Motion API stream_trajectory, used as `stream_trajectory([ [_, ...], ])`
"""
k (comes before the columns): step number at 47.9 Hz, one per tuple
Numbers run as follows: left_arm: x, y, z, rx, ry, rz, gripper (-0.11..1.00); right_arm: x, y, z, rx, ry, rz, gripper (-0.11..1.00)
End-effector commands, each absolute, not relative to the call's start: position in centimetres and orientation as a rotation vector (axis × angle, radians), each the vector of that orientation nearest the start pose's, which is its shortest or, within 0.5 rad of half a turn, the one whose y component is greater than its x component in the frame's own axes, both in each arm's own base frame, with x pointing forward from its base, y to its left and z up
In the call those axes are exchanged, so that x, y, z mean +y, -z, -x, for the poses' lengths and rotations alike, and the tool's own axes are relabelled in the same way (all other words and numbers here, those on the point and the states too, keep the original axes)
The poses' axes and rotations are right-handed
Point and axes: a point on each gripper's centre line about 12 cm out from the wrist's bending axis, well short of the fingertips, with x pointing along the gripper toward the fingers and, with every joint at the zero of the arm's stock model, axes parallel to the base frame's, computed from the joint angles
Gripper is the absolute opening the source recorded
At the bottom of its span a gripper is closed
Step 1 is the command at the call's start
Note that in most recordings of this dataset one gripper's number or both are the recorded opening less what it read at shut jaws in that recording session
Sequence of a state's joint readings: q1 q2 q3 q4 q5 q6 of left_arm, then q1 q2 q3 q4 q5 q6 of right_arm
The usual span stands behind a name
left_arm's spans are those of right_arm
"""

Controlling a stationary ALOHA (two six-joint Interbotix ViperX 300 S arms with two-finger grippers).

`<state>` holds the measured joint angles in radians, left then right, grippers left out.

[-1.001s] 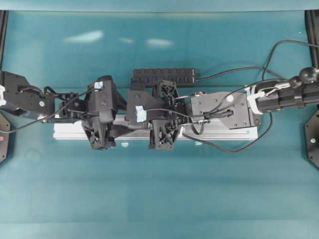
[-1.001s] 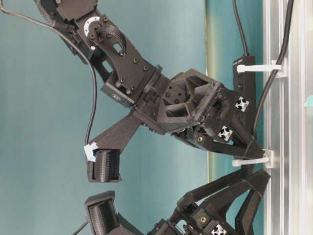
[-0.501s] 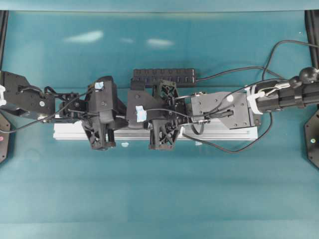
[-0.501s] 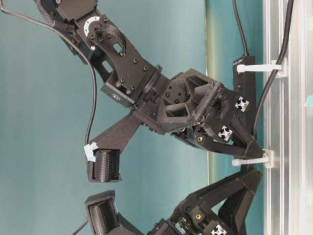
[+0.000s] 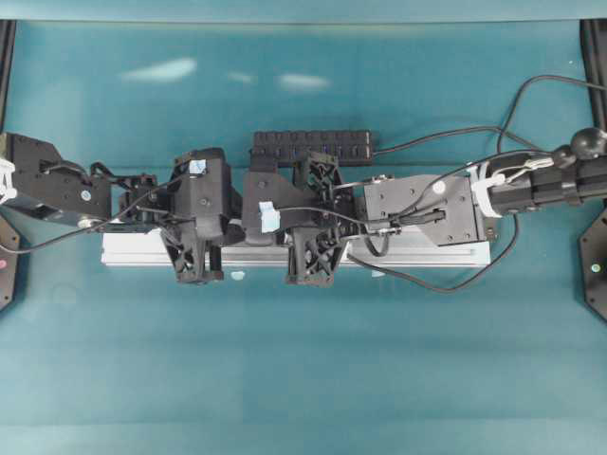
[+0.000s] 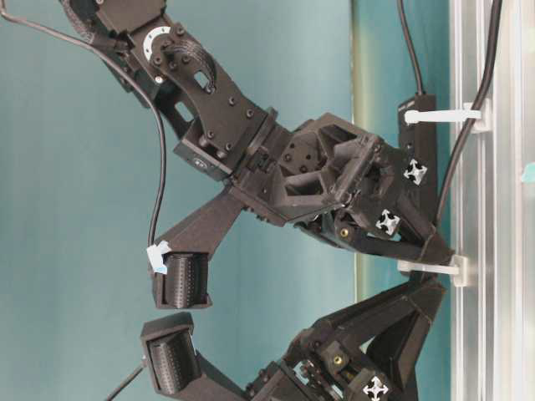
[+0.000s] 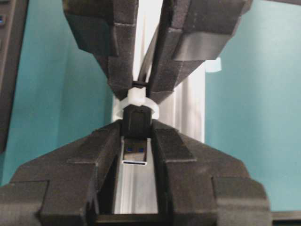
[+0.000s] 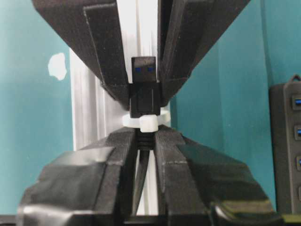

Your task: Pass the USB cable through three rings with both arms.

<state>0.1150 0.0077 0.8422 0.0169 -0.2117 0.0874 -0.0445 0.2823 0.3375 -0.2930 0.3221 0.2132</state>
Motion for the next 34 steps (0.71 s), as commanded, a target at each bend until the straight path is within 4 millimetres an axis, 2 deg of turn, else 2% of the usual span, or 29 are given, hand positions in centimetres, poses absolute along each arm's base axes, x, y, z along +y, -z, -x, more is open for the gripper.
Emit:
stream_trajectory([
  [1, 4.2, -14.6, -36.1, 0.592, -0.078, -0.068, 0.2, -2.1, -14.4, -45.8, 0.9, 0.081, 0.085, -0.08],
  [9, 4.2, -14.6, -35.9, 0.599, -0.079, -0.063, 0.2, -1.4, -14.3, -45.5, 0.931, 0.074, 0.094, -0.04],
  [13, 4.1, -14.8, -35.6, 0.602, -0.079, -0.063, 0.2, -1.2, -14.3, -45.3, 0.947, 0.074, 0.097, 0.03],
  [19, 4.1, -15.0, -35.0, 0.616, -0.079, -0.061, 0.2, -1.2, -14.4, -45.0, 0.97, 0.082, 0.097, 0.26],
  [26, 4.0, -15.1, -34.4, 0.662, -0.077, -0.058, 0.2, -1.4, -14.6, -44.9, 0.985, 0.092, 0.1, 0.68],
  [29, 4.0, -15.2, -34.2, 0.671, -0.077, -0.058, 0.2, -1.5, -14.7, -44.9, 0.98, 0.093, 0.1, 0.83],
  [34, 4.0, -15.7, -34.1, 0.671, -0.077, -0.058, 0.2, -1.7, -14.8, -45.0, 0.977, 0.095, 0.1, 0.83],
])
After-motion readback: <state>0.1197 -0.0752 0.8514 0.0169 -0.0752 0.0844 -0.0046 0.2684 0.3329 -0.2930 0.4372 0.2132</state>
